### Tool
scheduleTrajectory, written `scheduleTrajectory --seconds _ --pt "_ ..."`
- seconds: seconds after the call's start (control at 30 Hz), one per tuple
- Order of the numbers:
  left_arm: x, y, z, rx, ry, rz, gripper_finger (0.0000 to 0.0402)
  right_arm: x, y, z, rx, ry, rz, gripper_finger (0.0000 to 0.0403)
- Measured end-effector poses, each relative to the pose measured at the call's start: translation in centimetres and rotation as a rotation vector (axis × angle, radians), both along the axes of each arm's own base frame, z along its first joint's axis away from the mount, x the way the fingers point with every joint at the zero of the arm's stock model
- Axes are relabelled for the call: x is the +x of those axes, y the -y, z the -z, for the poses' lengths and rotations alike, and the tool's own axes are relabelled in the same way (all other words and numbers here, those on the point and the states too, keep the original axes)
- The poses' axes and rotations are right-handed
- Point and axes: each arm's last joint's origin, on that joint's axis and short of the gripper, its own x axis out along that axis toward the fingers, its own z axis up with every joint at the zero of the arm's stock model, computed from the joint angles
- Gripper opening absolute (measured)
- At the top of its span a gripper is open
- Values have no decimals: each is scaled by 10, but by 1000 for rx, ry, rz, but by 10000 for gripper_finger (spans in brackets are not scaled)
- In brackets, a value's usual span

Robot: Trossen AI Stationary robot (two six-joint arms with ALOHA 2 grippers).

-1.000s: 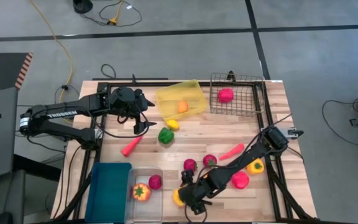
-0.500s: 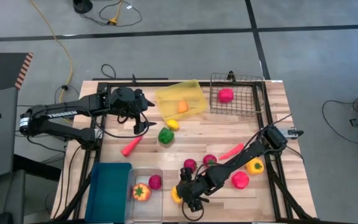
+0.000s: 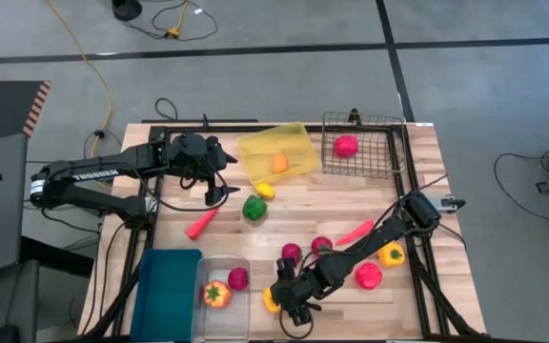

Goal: Sort produce into baskets
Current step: Put the bottom yellow bell pepper into the wire basket

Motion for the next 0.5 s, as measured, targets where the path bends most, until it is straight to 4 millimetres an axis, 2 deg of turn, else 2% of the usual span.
scheduleTrajectory --seconds 0.3,0.5 --pt "0 0 0 0 0 0 399 4 9 -3 0 0 16 330" --pt "0 0 0 2 0 2 399 1 26 -29 1 10 42 330"
